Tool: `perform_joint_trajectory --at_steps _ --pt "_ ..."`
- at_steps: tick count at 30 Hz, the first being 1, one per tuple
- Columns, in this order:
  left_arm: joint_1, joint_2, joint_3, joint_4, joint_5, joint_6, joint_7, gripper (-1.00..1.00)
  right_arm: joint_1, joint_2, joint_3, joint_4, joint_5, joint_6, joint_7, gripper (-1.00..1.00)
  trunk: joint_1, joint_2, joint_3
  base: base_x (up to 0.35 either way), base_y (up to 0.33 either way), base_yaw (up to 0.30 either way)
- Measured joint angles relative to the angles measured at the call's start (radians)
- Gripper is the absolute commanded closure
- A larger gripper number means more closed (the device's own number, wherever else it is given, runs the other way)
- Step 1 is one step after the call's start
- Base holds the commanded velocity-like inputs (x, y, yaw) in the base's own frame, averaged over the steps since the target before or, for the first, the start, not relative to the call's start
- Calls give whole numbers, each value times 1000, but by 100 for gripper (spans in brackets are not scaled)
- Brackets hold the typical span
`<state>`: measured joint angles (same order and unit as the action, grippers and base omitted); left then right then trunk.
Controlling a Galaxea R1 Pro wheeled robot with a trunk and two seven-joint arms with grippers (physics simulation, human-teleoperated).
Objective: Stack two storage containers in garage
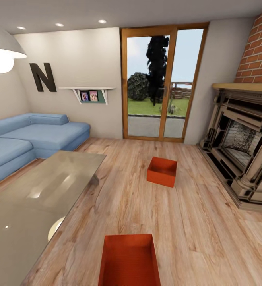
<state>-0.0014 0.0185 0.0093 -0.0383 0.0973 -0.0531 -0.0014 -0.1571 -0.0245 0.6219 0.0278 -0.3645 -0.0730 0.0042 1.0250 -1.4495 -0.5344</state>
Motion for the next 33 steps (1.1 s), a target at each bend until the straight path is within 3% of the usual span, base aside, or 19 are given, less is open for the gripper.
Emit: perform_joint_trajectory --at_steps 33 --pt "0 0 0 0 0 -1 0 -100 0 -2 0 0 0 0 -1 -100 0 0 -51 0 0 0"
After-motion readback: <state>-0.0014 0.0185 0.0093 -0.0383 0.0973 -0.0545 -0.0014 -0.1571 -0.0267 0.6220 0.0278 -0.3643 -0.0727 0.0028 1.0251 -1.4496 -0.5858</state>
